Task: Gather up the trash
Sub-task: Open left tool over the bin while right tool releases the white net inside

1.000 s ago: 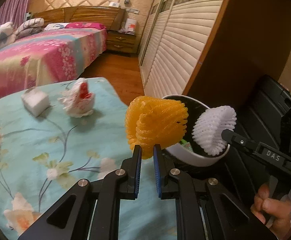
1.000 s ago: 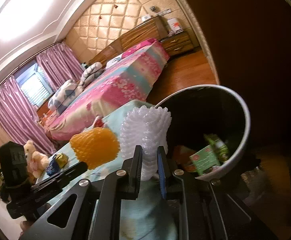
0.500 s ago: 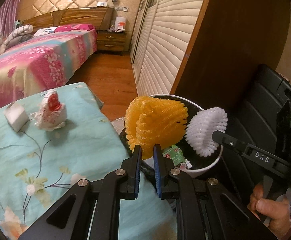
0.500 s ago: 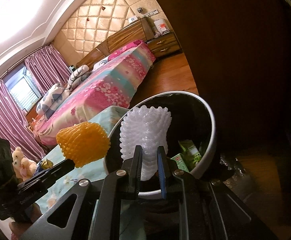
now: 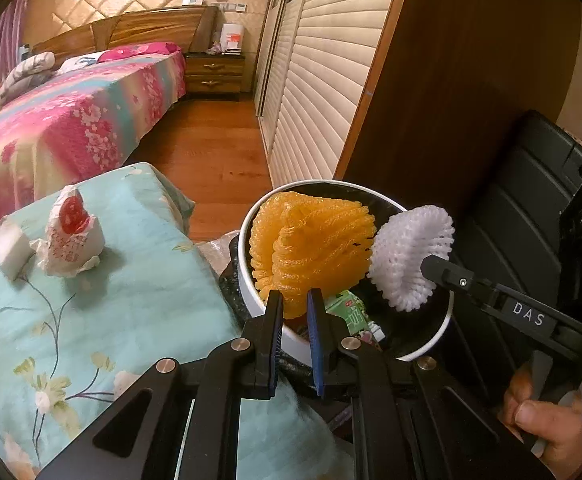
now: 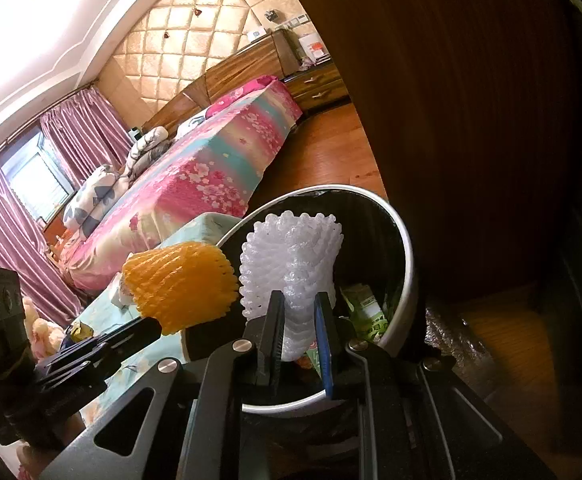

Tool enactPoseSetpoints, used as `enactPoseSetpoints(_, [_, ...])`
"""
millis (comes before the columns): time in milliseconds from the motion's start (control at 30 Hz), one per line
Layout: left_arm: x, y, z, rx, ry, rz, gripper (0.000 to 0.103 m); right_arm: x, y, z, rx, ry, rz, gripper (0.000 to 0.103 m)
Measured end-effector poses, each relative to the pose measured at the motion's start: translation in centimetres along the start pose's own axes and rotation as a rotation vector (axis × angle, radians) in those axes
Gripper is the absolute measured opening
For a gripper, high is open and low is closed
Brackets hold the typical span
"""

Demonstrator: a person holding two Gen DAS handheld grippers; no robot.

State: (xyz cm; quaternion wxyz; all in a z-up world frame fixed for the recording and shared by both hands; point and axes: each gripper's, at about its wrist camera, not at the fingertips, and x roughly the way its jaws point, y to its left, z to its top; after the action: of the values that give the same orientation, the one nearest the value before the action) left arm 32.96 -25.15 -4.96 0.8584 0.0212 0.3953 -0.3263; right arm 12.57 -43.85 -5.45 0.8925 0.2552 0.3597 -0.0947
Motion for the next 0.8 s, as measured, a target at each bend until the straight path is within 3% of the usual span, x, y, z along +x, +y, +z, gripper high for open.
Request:
enactPoseSetpoints(333, [0.5, -0.7, 0.3, 0.013, 0.009, -0.004, 0.013, 0.7, -0.5, 0.6, -0.008, 0.023, -0.023, 0.019])
enactPoseSetpoints(400, [0.5, -0.7, 0.3, 0.005, 0.02, -0.006, 0.021, 0.9, -0.6, 0.7, -0.007, 0.031, -0.026, 0.02])
enactPoseSetpoints(433, [0.4, -0.7, 0.3, -0.003, 0.021, -0.011, 0.024, 1.0, -0.7, 0.7, -0.003, 0.038, -0.025, 0.024])
enactPoseSetpoints(533, [-0.2, -0.4, -0.1, -0.024, 0.009, -0.013, 0.037, 0.8, -0.7, 0.7, 0.001, 0.037, -0.014, 0.055])
enactPoseSetpoints(567, [-0.5, -0.2, -0.2, -0.028, 0.005, -0.009, 0.043, 0.6, -0.7, 0.6, 0.0, 0.029, -0.014, 0.057])
enactPoseSetpoints(667, [-1.5, 0.2, -1.0, -0.042, -0.013, -0.003, 0.045, 0.0, -0.4, 0.3, -0.001, 0.021, -0.009, 0.058])
enactPoseSetpoints(800, [-3.2, 1.4, -2.3, -0.074, -0.029, 0.012, 0.049, -0.4, 0.4, -0.3, -0.009, 0.006, 0.002, 0.07])
